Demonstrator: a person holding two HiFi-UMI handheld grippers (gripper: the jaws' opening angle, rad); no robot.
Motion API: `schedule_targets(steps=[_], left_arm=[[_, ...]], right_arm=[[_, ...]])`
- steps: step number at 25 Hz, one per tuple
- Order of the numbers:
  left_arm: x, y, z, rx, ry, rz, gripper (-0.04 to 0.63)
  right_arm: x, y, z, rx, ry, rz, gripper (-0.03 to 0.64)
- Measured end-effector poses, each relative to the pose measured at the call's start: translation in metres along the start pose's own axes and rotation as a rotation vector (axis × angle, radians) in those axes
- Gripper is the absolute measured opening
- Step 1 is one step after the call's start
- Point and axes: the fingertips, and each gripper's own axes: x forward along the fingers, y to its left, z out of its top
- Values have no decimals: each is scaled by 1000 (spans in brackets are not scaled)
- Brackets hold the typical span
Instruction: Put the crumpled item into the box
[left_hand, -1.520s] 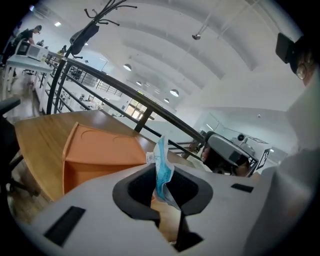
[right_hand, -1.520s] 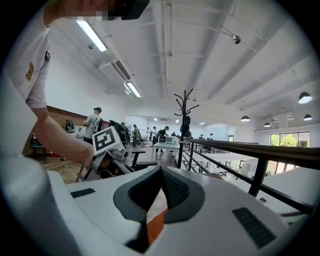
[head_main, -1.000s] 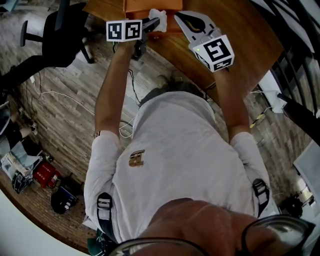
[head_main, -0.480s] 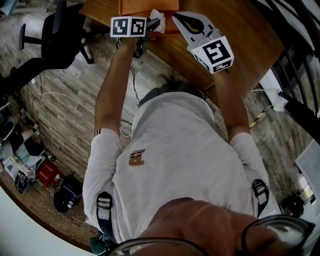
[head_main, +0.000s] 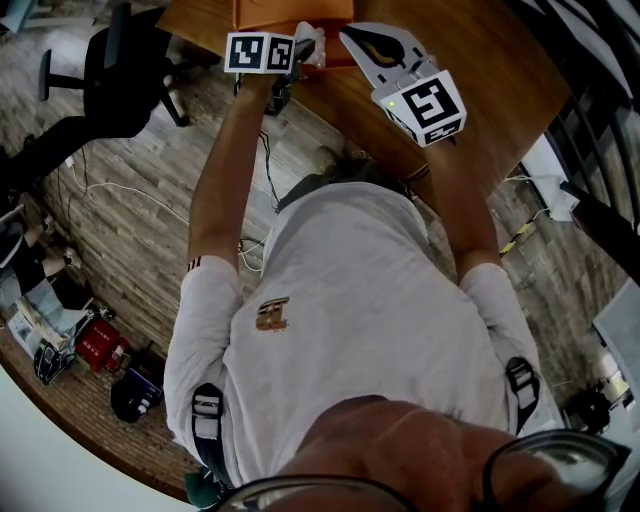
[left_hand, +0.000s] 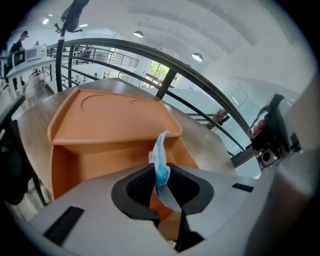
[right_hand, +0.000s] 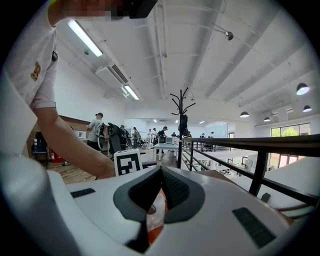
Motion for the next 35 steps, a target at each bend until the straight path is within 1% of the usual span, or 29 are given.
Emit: schedule_targets(steps=[2,5,7,11,16,20,30,33,35], left_arm=[[0,4,-3,26,13,36,89],[1,3,-7,76,41,92,138],[1,2,-10,96,52,120,160],[-1,6,-15,109,55,164,179],[-10,14,-15,120,35,222,216],[-20,17,-13,120,6,249,229],[-38,24,-14,73,-71,286,229],[-50,26,-9,58,-132,293,229],[-62,23,-2,52,-204,290,229]], right_arm=[[0,0,-1,0,-2,4,32],[-7,-1,-1,3,2,5,32],[-11,-3,0,5,1,5,32],[-14,-3,-3,5,0,9,32],[-13,-4,-7,7,1,15,32],[-12,-3,-6,10,0,20,32],[-12,1,-7,5,1,35,32],[-11,5,-4,1,-5,41,32],[-10,8,-2,3,-9,44,32]])
